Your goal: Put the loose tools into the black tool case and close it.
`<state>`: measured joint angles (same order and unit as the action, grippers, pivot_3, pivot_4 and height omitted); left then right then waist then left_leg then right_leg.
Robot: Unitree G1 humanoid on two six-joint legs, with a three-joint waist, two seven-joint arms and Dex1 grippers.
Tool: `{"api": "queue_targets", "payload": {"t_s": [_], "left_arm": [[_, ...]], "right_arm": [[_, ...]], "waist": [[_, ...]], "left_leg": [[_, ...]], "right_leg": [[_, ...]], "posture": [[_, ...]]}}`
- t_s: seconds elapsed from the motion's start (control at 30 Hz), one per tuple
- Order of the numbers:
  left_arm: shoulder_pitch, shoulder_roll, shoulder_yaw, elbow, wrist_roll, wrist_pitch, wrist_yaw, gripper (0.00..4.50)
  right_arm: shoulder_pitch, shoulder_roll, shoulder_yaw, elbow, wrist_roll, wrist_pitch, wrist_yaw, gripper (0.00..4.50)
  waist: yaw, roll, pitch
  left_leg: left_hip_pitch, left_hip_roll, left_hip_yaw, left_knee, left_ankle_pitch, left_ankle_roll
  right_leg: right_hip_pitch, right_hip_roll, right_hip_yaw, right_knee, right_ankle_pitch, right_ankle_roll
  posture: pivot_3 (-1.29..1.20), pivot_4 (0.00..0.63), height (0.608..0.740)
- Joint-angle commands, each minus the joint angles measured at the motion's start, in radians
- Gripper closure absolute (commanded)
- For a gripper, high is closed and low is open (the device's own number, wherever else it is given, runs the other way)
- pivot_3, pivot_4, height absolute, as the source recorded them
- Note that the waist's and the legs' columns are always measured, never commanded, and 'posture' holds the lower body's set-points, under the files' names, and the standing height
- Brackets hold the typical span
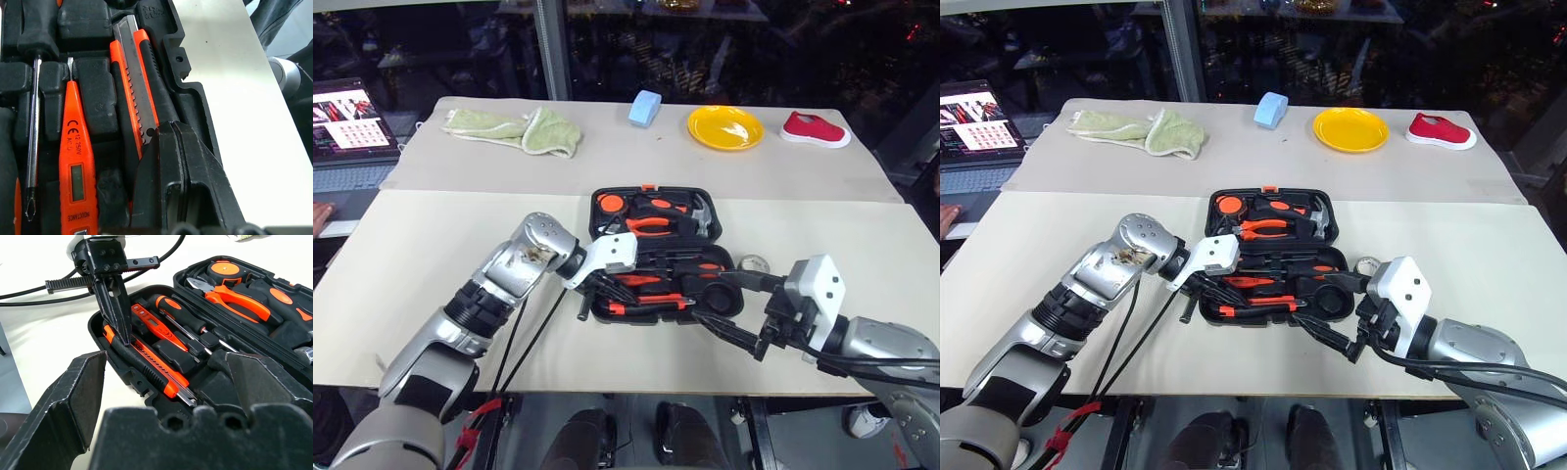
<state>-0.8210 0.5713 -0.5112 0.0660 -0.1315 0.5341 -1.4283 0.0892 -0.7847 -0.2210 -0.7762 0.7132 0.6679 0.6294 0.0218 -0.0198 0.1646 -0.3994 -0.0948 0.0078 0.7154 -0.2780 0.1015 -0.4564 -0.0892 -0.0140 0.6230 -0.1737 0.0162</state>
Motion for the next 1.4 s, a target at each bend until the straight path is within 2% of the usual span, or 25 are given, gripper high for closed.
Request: {"api": "queue_targets", "payload": {"t_s": [0.03, 0.33, 0.5, 0.67, 0.77, 0.83, 0.97, 1.1, 1.23, 1.27, 1.33, 1.4], "left_arm": [[0.009, 0.009, -0.021, -0.019, 0.029, -0.040, -0.007, 4.46], [0.026, 0.014, -0.094, 0.032, 0.146, -0.199, 0.012, 4.46], [0.031, -0.002, -0.084, 0.045, 0.154, -0.201, 0.022, 4.46], [0.026, -0.028, -0.005, 0.048, 0.091, -0.182, 0.039, 4.46], [0.042, -0.043, 0.100, 0.027, -0.008, -0.179, 0.043, 4.46], [0.044, -0.045, 0.179, 0.023, -0.074, -0.110, 0.065, 4.46], [0.036, -0.039, 0.316, 0.027, -0.207, 0.067, 0.099, 3.41], [0.071, -0.014, 0.457, -0.038, -0.333, 0.143, 0.125, 1.76], [0.087, 0.063, 0.561, -0.072, -0.426, 0.225, 0.124, 0.24], [0.092, 0.089, 0.576, -0.077, -0.439, 0.237, 0.120, 0.03], [0.116, 0.180, 0.608, -0.089, -0.454, 0.249, 0.079, 0.03], [0.138, 0.235, 0.623, -0.106, -0.467, 0.246, 0.062, 0.03]], "right_arm": [[0.002, -0.008, -0.027, -0.036, 0.013, 0.000, -0.005, 0.00], [-0.005, -0.006, -0.024, -0.029, 0.013, -0.003, -0.007, 0.00], [-0.001, -0.003, -0.023, -0.033, 0.016, -0.001, -0.012, 0.00], [0.021, -0.001, -0.030, -0.035, 0.010, -0.004, -0.014, 0.00], [0.042, 0.018, -0.049, -0.015, -0.019, -0.020, -0.041, 0.00], [0.073, 0.041, -0.082, 0.031, -0.044, -0.040, -0.056, 0.00], [0.135, 0.108, -0.193, 0.095, -0.034, -0.058, -0.082, 0.00], [0.287, 0.107, -0.349, 0.123, -0.037, -0.096, 0.006, 0.00], [0.415, 0.092, -0.551, 0.194, -0.017, -0.113, 0.102, 0.00], [0.441, 0.087, -0.602, 0.215, -0.009, -0.116, 0.131, 0.00], [0.510, 0.061, -0.731, 0.259, 0.012, -0.107, 0.212, 0.00], [0.545, 0.025, -0.800, 0.297, 0.016, -0.105, 0.276, 0.00]], "waist": [[0.000, 0.000, 0.000], [0.003, 0.000, -0.001], [0.004, 0.000, -0.002], [0.007, 0.000, -0.002], [0.007, 0.000, -0.002], [0.007, 0.000, -0.002], [0.010, 0.000, -0.002], [0.015, 0.000, -0.002], [0.015, 0.000, -0.002], [0.015, 0.000, -0.002], [0.012, 0.001, -0.001], [0.007, 0.004, -0.001]], "left_leg": [[0.000, 0.000, 0.000, 0.000, 0.000, 0.000], [0.001, 0.000, 0.000, 0.000, 0.000, 0.000], [0.003, 0.000, 0.000, 0.000, 0.000, 0.001], [0.008, 0.000, 0.000, 0.000, -0.004, 0.006], [0.009, 0.000, 0.000, 0.000, -0.004, 0.006], [0.008, 0.000, 0.000, 0.000, -0.001, 0.002], [0.006, 0.000, 0.000, 0.000, 0.000, 0.001], [0.006, 0.000, 0.000, -0.001, -0.001, 0.001], [0.006, 0.000, 0.000, -0.002, -0.001, 0.000], [0.007, 0.000, 0.000, -0.002, -0.001, -0.001], [0.008, 0.000, 0.000, -0.003, -0.004, -0.006], [0.011, 0.000, 0.001, -0.005, -0.005, -0.007]], "right_leg": [[0.000, 0.000, 0.000, 0.000, 0.000, 0.000], [0.001, 0.000, 0.000, 0.000, 0.000, 0.000], [0.003, -0.001, 0.000, 0.000, 0.000, 0.000], [0.009, -0.001, 0.000, -0.001, 0.000, 0.000], [0.010, -0.001, 0.000, -0.001, 0.000, 0.001], [0.008, -0.001, 0.000, 0.000, 0.000, 0.000], [0.006, 0.000, 0.000, 0.000, 0.000, 0.000], [0.004, 0.001, 0.000, 0.001, 0.000, 0.001], [0.005, 0.001, 0.000, 0.000, -0.001, 0.001], [0.005, 0.001, 0.001, -0.001, -0.001, 0.001], [0.007, 0.001, 0.001, -0.002, -0.001, 0.001], [0.010, 0.001, 0.001, -0.004, -0.001, 0.001]], "posture": [[0.00, 0.150, 0.732], [0.00, 0.150, 0.732], [0.00, 0.150, 0.732], [0.00, 0.150, 0.732], [0.00, 0.150, 0.732], [0.00, 0.150, 0.732], [0.00, 0.150, 0.732], [0.00, 0.150, 0.732], [0.00, 0.150, 0.732], [0.00, 0.150, 0.732], [0.00, 0.150, 0.732], [0.00, 0.150, 0.732]]}}
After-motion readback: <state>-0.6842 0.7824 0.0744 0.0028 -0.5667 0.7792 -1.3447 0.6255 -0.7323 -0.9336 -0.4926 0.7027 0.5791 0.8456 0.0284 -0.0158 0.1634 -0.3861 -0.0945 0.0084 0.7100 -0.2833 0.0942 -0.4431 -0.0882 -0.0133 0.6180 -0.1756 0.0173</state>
